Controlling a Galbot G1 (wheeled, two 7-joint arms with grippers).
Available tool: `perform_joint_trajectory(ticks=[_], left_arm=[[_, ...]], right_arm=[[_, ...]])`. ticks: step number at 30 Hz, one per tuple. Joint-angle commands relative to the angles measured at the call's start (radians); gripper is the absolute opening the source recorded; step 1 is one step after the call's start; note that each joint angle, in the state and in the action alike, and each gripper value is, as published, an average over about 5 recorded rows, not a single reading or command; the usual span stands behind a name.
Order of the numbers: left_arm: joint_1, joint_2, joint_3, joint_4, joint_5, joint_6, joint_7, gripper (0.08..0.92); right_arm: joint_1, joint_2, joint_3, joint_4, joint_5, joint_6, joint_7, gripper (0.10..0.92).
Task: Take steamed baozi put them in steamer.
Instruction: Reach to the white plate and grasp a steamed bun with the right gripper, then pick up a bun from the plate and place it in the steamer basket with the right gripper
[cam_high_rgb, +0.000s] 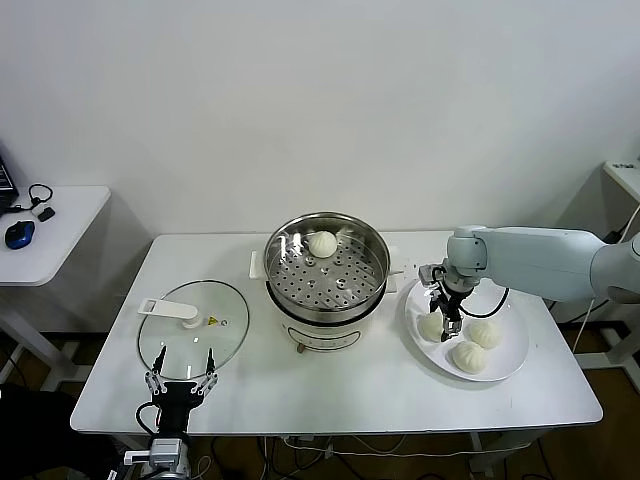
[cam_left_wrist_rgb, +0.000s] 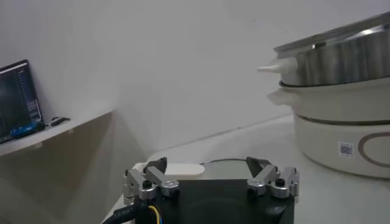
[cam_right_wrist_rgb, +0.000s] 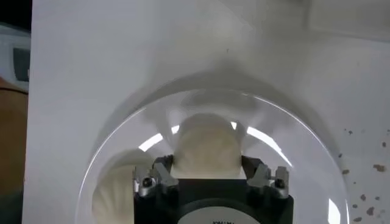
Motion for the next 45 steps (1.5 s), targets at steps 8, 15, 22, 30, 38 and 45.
perform_joint_trajectory(ticks=[8,15,22,30,38,45], left_arm=[[0.002,0.003,0.001,-0.004,-0.001,0.000,-0.001,0.823],[0.004,0.002,-0.002,-0.006,-0.002,-0.003,-0.002,0.823],[0.002,0.002,-0.004,-0.013,-0.003,0.000,-0.001,0.823],[0.003,-0.002,0.004,-0.026,0.000,0.005,0.002,0.823],[0.002,0.001,0.005,-0.031,0.000,0.013,0.005,0.823],[-0.001,0.001,0.012,-0.031,0.002,0.012,0.006,0.823]], right_arm=[[0.007,0.006,0.000,-0.006,-0.014,0.013,-0.021,0.662],[0.025,0.006,-0.004,0.001,-0.021,0.018,-0.030,0.614],[0.168,-0.002,-0.067,0.058,0.014,0.042,-0.060,0.611],[0.408,-0.003,-0.193,0.189,0.086,0.071,-0.104,0.603],[0.636,0.012,-0.245,0.310,0.179,0.063,-0.126,0.602],[0.743,0.085,-0.216,0.338,0.292,0.040,-0.143,0.602]])
